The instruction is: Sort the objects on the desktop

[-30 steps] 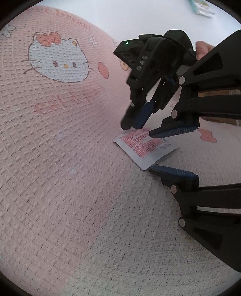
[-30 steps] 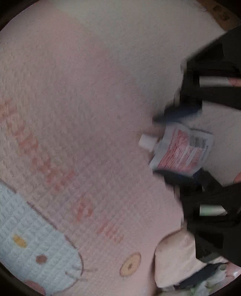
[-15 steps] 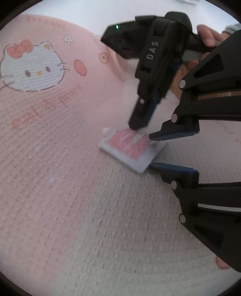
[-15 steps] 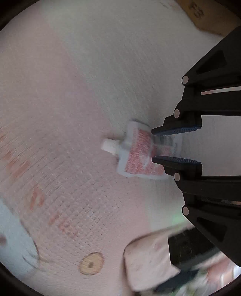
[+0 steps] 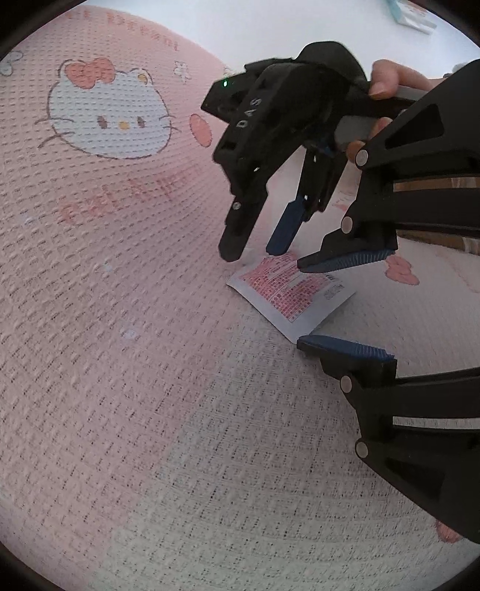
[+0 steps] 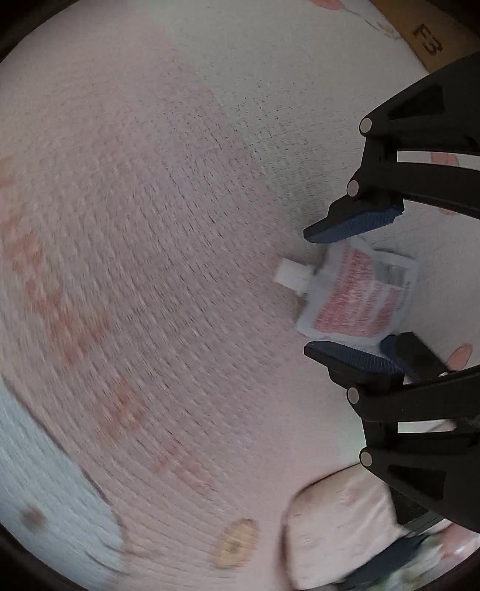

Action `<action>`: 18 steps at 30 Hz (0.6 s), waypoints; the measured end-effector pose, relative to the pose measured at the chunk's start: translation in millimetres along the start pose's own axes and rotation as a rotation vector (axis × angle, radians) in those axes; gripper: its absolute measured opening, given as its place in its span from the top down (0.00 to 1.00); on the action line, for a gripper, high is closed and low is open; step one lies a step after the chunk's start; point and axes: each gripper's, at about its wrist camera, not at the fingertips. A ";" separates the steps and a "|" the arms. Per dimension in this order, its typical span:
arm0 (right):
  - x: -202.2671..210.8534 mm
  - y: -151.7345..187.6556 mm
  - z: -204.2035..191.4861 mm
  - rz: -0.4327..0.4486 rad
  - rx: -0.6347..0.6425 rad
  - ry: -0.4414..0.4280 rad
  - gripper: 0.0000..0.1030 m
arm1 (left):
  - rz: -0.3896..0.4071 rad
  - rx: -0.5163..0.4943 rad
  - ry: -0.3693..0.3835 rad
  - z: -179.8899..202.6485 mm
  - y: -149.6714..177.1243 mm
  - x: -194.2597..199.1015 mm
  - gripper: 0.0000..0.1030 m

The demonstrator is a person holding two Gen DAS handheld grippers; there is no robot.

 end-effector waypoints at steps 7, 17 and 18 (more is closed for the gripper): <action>-9.3 1.5 -9.3 0.009 0.003 0.072 0.70 | -0.022 0.038 0.011 9.1 2.8 -9.8 0.60; -26.9 27.5 -19.5 -0.059 -0.037 0.097 0.78 | 0.021 0.002 -0.089 21.6 19.0 -17.0 0.77; -28.3 31.2 -20.3 -0.062 -0.034 0.100 0.78 | 0.013 0.005 -0.088 21.2 20.6 -17.5 0.77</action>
Point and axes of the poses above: each gripper's, at about its wrist camera, not at the fingertips, and x roughly against the way its jaws point, z to its right, y to its underside, and after that the axes turned 13 degrees about -z, right-handed
